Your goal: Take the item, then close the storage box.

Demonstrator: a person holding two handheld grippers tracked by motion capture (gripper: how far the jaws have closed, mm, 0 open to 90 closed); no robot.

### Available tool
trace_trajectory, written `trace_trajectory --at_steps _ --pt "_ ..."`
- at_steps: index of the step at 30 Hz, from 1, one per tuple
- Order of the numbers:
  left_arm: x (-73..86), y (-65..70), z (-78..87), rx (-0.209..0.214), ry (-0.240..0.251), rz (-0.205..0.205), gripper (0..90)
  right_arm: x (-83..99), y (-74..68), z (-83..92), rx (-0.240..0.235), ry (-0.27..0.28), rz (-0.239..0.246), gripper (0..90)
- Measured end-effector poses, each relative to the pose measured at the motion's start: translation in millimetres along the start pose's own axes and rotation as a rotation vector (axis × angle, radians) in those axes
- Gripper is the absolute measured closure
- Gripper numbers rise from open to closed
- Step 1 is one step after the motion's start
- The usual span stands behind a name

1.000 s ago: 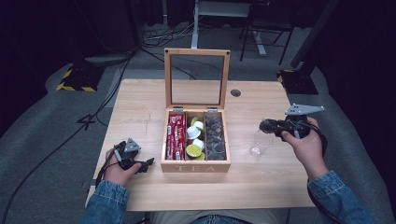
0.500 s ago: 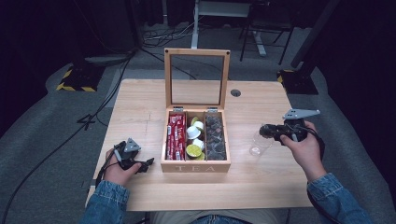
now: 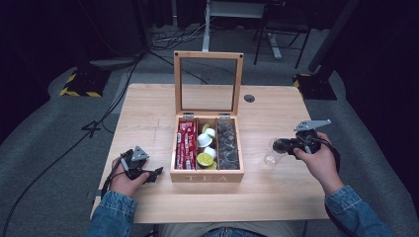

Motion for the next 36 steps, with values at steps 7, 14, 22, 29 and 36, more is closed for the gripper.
trace_trajectory --at_steps 7,14,22,29,36 --pt "0.0 0.0 0.0 0.000 0.000 0.000 18.2 4.2 0.3 -6.3 0.003 -0.005 -0.022 58.1" --pt "-0.1 0.1 -0.1 0.001 0.001 0.003 18.2 0.1 1.7 -4.9 0.007 0.026 -0.038 51.4" --pt "0.1 -0.1 0.1 -0.001 0.000 -0.001 18.2 -21.5 0.1 -2.5 0.007 0.088 -0.038 43.5" --pt "-0.6 -0.7 -0.6 0.002 0.000 0.000 18.0 -50.9 -6.6 3.9 -0.005 0.174 -0.023 38.5" --pt "-1.9 -1.3 -2.0 -0.001 -0.001 0.000 17.3 -89.1 -9.2 11.4 -0.006 0.257 -0.004 36.3"
Point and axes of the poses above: each handheld gripper's, and its own axes: z roughly backward along the jaws, x roughly out of its underside, y roughly to its right, the point moved 9 cm from there along -z, roughly forward along the jaws
